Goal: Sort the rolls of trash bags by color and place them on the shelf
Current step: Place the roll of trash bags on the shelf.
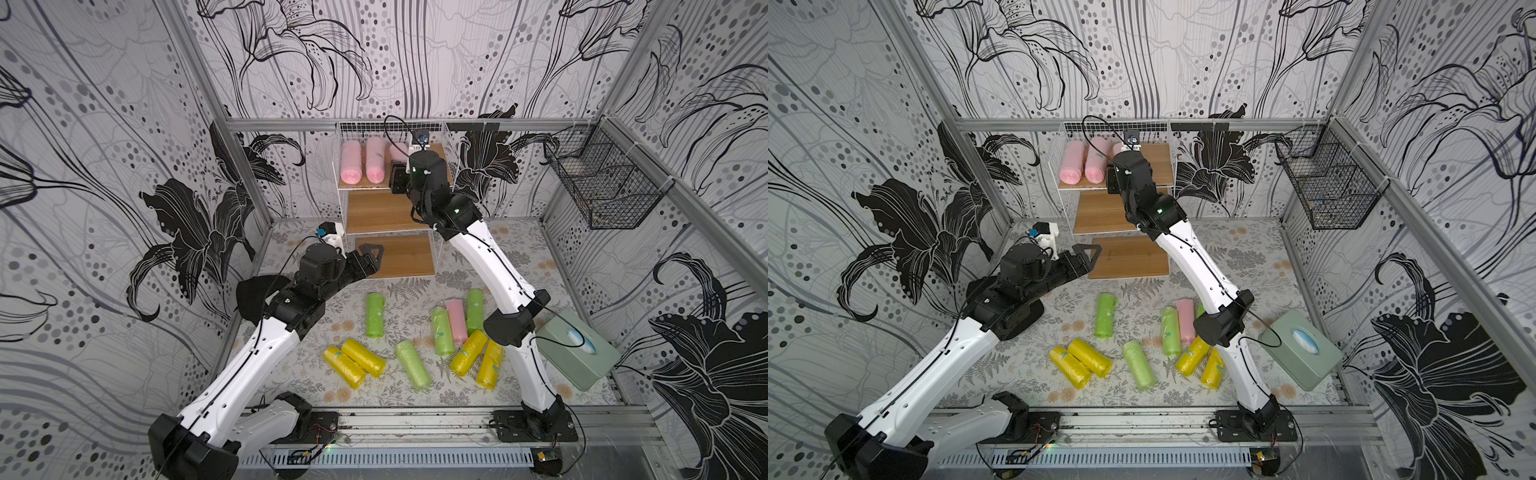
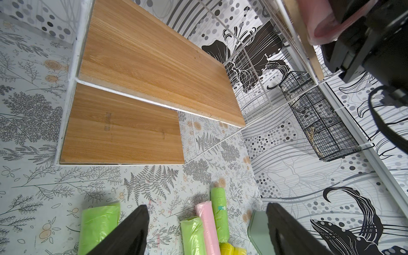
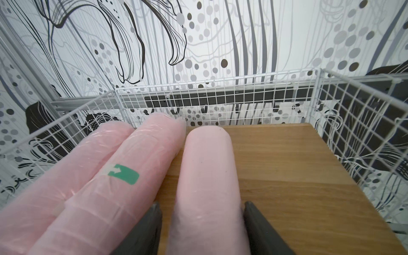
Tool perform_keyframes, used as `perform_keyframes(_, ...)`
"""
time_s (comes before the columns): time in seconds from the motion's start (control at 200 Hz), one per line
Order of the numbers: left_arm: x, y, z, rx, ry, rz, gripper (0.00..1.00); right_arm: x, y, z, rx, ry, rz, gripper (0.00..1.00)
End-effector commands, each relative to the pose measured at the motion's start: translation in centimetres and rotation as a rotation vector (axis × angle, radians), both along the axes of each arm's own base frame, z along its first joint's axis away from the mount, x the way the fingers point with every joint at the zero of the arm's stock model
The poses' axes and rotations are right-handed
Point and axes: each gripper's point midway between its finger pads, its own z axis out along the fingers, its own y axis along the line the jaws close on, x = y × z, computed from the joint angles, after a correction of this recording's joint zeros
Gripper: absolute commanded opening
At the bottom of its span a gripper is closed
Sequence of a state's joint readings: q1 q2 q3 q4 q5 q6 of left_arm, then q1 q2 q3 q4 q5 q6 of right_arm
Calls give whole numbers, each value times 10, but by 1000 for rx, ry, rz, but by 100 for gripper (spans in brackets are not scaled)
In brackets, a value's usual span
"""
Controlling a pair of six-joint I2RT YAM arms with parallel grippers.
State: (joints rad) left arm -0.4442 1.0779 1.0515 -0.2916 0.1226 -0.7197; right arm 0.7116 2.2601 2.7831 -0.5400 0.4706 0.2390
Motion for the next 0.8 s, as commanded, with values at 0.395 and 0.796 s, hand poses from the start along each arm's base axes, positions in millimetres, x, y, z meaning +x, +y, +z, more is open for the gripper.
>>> perform_keyframes(0.395, 7, -3, -14, 54, 8, -17, 86, -35, -8, 45, 53, -22, 149, 87)
perform_keyframes(0.796, 17, -34, -48, 131, 50, -109, 84, -107, -48, 25, -161, 134, 257, 89)
